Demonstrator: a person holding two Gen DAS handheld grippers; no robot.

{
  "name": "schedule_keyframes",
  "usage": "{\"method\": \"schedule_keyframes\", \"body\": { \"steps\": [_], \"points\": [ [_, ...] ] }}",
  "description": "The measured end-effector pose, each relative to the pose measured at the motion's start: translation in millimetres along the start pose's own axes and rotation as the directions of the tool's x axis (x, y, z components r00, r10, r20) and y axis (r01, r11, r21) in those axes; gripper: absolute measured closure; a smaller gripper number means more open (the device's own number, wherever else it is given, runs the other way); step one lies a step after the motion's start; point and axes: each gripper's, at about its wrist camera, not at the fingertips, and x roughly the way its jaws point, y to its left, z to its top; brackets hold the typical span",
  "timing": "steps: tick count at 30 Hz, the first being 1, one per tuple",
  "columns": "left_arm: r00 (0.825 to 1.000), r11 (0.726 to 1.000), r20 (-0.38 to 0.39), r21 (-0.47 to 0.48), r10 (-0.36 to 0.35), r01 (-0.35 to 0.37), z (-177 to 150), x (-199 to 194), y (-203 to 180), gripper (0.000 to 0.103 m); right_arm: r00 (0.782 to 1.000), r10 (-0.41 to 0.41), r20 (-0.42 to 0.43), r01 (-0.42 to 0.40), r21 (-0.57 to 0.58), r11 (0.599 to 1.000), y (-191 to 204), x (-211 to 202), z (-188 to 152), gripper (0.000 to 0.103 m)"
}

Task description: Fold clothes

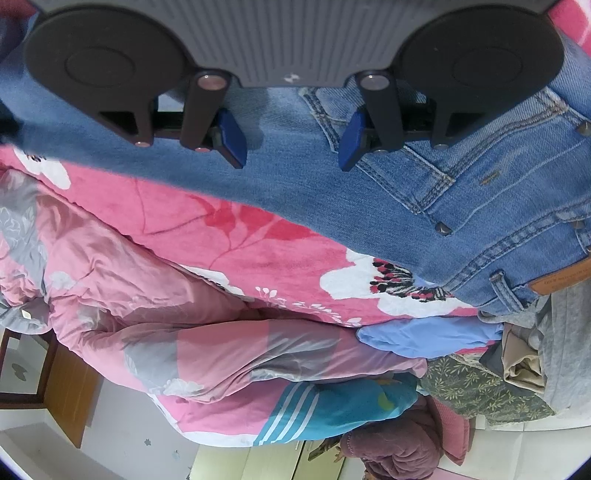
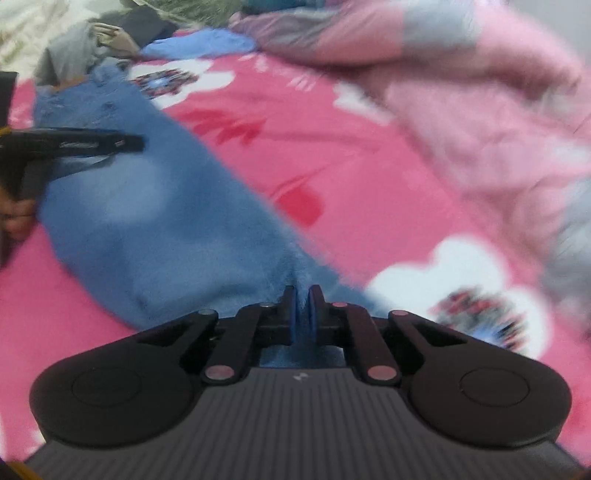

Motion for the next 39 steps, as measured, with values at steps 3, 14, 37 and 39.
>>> {"method": "schedule_keyframes", "body": {
  "steps": [3, 14, 37, 39],
  "points": [
    [1.0, 1.0, 0.0, 0.001, 0.001, -0.001, 0.2, 0.0, 0.2, 0.047, 0.998, -0.064, 0.008, 0.064, -0.072, 0.995, 0.0, 3.9, 8.6, 0.098],
    [1.0, 1.0, -0.002, 0.011, 0.007, -0.007, -0.1, 0.8, -1.3, 0.047, 0.996, -0.001, -0.089, -0.002, -0.035, 0.999, -17.6, 70.2, -7.2, 0.094],
    [0.981, 0.972, -0.116, 0.157, -0.156, 0.173, -17.9, -0.7, -71.4, 0.038, 0.96, 0.209, 0.185, -0.255, 0.886, 0.387, -125.4, -72.0, -208.5, 0.041],
    [0.981, 0.971, -0.108, 0.161, -0.16, 0.176, -22.8, -0.6, -70.2, 0.037, 0.953, 0.189, 0.236, -0.287, 0.902, 0.322, -119.0, -88.4, -221.5, 0.041]
  ]
}}
